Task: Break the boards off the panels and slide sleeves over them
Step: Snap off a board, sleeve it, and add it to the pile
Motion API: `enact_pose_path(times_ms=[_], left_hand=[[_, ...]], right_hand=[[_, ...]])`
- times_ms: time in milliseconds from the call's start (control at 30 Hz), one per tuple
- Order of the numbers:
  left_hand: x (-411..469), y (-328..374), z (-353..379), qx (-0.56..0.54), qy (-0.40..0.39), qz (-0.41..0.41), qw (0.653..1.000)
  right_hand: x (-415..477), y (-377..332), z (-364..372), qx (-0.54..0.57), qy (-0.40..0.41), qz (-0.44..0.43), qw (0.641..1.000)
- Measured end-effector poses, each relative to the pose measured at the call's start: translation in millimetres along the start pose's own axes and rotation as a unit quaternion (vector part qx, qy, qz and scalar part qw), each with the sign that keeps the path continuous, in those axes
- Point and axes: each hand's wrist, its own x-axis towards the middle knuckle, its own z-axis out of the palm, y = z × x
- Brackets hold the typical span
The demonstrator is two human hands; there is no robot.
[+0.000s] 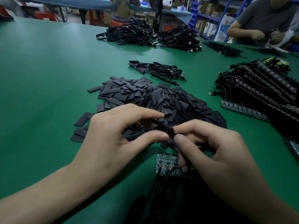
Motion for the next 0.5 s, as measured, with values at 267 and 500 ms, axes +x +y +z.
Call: enact_pose_path(times_ms=[267, 500], left_hand=[[-3, 3, 10, -0.031, 0.052, 0.008, 0.998], [-5, 9, 9, -0.059, 0.040, -0.021, 0.997]], right_hand=[[1, -6, -1, 0.157, -0.066, 0.087, 0.982], [-10, -11, -3, -0.022, -0.032, -0.013, 0.999]])
